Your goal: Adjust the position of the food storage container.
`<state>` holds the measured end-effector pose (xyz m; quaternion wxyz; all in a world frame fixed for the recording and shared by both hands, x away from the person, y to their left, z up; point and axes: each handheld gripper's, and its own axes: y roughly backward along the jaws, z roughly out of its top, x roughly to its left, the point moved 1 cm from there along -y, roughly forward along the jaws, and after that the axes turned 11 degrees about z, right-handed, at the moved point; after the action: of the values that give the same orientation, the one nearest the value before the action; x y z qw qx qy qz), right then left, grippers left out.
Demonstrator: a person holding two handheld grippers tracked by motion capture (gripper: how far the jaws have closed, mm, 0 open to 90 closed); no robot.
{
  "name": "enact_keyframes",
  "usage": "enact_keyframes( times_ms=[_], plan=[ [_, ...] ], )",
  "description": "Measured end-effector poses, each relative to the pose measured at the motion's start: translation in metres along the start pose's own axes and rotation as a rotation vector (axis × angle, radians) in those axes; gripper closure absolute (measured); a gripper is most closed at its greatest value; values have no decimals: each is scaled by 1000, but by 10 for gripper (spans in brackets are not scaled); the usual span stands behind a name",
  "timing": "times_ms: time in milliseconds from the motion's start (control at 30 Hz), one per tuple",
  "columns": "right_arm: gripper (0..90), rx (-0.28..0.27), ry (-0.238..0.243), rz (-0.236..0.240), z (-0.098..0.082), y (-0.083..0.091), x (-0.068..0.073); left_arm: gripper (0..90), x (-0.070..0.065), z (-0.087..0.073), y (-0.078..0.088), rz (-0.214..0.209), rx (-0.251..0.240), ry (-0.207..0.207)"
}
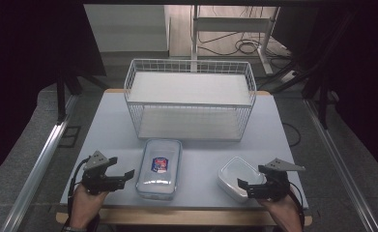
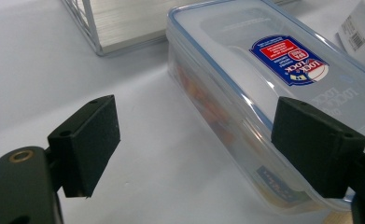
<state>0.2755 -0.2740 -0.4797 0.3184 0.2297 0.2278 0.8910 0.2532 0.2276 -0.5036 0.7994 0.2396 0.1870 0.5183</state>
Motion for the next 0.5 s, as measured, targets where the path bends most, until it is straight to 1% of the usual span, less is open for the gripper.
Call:
enact_keyframes(
  times_ms=[67,100,133,200,267,367,433,467,500],
  plan=[
    [0,1,-5,9,0,0,0,149,0,-1,-1,-23,0,28],
    [2,-2,-5,0,0,1,0,114,0,-1,-2,-28,8,39],
    [2,-2,-5,0,0,1,0,114,0,-1,-2,-27,16,42],
    [15,3,-5,-10,0,0,1,82,-1,-2,-4,-17,30,33],
    [29,8,4,-19,0,0,2,71,-1,-3,-5,-12,37,21],
    [51,2,10,-37,1,1,3,53,-1,-3,-6,8,37,14],
    [60,1,7,-35,1,1,3,49,0,-4,-5,16,35,14],
    [67,1,6,-36,1,1,2,49,0,-4,-5,26,34,10],
    [81,1,7,-38,1,1,2,45,0,-4,-5,44,36,-6]
  ],
)
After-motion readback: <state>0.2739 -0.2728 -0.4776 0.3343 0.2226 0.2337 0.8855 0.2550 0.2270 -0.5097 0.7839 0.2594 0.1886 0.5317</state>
